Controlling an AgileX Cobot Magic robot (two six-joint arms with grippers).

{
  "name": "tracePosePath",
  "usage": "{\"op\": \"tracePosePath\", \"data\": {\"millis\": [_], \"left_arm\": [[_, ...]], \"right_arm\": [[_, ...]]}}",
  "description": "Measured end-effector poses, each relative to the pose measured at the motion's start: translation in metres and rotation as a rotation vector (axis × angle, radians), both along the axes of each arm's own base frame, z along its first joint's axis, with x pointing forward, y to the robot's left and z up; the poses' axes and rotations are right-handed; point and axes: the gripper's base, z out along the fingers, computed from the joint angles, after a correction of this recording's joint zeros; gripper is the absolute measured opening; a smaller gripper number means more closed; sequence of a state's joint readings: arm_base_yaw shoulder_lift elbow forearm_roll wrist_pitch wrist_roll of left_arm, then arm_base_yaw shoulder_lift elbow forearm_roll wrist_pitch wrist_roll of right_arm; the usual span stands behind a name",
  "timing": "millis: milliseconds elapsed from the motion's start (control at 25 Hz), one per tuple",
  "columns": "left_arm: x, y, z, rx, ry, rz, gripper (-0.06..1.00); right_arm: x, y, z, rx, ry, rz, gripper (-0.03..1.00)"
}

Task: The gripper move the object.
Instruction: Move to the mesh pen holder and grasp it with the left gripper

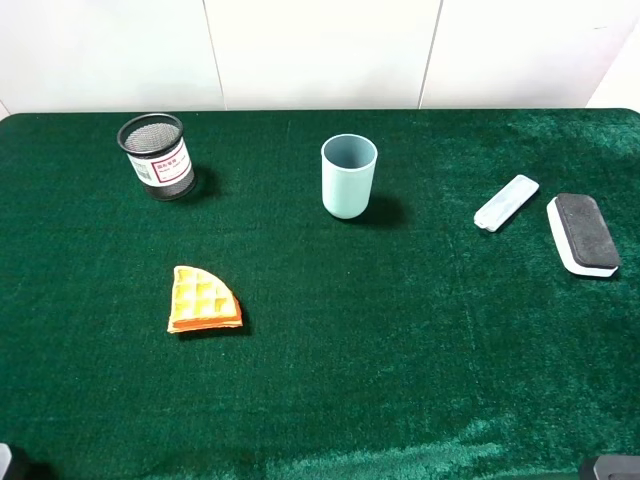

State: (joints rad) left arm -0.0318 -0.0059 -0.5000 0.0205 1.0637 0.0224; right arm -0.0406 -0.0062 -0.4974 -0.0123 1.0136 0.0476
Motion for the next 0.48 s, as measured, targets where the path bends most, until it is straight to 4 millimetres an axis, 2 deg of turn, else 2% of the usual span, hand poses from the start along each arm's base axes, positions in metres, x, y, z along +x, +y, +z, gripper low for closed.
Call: {"op": "tracePosePath", "data": {"millis": [480], "left_arm": [[0.0000, 0.0009, 0.0000, 0.009, 0.000, 0.006, 0.98]], "right_arm": [[0.0000, 0.0000, 0.0000, 0.000, 0.000, 0.000, 0.70]]}}
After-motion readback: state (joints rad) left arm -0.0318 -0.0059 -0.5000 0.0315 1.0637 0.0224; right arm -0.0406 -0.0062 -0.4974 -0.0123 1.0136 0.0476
